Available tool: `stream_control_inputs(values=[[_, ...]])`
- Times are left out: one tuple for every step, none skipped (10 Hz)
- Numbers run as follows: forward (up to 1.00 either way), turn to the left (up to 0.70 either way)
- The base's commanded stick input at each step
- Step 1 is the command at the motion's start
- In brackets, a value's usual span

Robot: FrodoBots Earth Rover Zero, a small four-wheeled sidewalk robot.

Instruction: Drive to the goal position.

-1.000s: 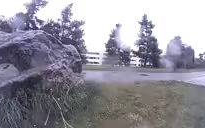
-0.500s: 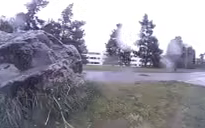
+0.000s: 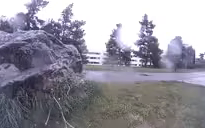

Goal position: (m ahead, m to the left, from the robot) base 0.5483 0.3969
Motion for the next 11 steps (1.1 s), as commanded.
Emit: stream_control_inputs(values=[[0.00, -0.45], [0.00, -0.45], [0.00, -0.45], [0.00, -0.45], [-0.10, -0.53], [-0.26, -0.56], [-0.23, -0.06], [-0.24, 0.00], [-0.24, 0.00], [-0.24, 0.00], [-0.24, 0.00]])
